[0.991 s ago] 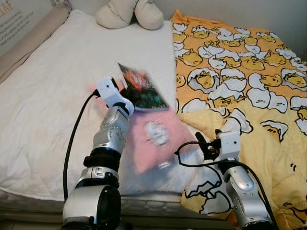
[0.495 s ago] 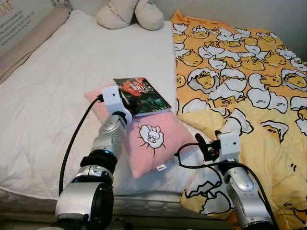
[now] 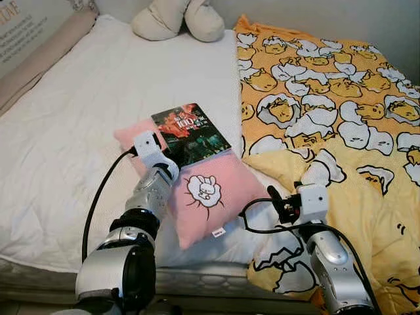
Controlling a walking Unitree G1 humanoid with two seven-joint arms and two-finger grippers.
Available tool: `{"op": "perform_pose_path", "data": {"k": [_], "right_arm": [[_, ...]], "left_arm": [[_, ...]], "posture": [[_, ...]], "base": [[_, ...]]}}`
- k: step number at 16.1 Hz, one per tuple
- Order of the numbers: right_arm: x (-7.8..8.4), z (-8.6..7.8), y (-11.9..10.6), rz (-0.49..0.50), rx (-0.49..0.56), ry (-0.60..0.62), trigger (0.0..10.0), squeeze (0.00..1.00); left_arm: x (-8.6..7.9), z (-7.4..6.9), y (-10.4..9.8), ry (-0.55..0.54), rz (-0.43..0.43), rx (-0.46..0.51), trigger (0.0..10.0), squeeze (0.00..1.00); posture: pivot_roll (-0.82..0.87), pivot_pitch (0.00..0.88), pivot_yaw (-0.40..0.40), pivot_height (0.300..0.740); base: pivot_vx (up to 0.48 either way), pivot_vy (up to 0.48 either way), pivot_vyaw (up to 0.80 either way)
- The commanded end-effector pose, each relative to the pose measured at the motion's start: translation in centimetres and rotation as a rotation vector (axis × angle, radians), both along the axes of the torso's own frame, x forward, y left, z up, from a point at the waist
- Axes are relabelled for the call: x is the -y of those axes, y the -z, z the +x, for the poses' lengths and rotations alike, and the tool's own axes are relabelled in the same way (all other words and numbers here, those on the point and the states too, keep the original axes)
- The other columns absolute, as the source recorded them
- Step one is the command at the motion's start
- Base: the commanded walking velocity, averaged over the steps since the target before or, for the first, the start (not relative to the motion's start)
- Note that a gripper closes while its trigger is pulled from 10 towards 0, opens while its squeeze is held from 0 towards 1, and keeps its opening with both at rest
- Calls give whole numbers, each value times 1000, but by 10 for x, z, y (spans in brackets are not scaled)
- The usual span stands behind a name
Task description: Clean up the room
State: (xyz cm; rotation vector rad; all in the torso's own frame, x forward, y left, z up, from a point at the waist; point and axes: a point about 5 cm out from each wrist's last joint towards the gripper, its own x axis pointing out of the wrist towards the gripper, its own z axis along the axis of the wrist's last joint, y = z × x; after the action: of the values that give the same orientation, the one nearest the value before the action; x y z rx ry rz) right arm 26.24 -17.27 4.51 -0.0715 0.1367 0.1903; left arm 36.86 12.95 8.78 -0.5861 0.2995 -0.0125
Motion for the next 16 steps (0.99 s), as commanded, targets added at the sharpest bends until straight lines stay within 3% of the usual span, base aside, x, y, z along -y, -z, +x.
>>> {"op": "perform_pose_path", "data": {"k": [1, 3, 7, 9, 12, 13, 14, 15, 16], "right_arm": [[4, -2, 4, -17, -24, 3, 10000, 0], [5, -1, 0, -13, -2, 17, 10000, 0], [6, 4, -11, 2, 50, 40, 10000, 0], [5, 4, -10, 3, 46, 38, 10000, 0], [3, 2, -6, 1, 34, 31, 10000, 0], [4, 2, -7, 2, 38, 33, 10000, 0], [8, 5, -15, 27, 85, 76, 10000, 0], [11, 7, -23, 58, 124, 118, 10000, 0], [11, 10, -32, 63, 162, 129, 10000, 0]], "left_arm": [[4, -2, 6, 20, -26, -44, 0, 0], [7, -1, 4, 72, 8, -34, 0, 0], [13, 3, -11, 176, 135, 96, 0, 0], [14, 5, -16, 171, 117, 127, 0, 0], [0, 15, -47, 120, 109, 281, 0, 0], [-8, 16, -57, 107, 176, 343, 0, 0], [-33, 14, -82, 48, 392, 500, 0, 0], [-40, 11, -88, 52, 496, 540, 0, 0], [-40, 5, -94, 75, 573, 596, 3176, 0]], "posture": [[-40, 0, -39, 740], [-40, 0, -37, 740], [-42, 0, -30, 740], [-40, 0, -29, 740], [-36, 0, -23, 740], [-36, 0, -22, 740], [-26, 0, -20, 740], [-24, 0, -19, 740], [-24, 0, -17, 740]], "base": [[0, 0, 0], [0, 0, 0], [0, 0, 0], [0, 0, 0], [0, 0, 0], [0, 0, 0], [0, 0, 0], [0, 0, 0], [0, 0, 0]]}}
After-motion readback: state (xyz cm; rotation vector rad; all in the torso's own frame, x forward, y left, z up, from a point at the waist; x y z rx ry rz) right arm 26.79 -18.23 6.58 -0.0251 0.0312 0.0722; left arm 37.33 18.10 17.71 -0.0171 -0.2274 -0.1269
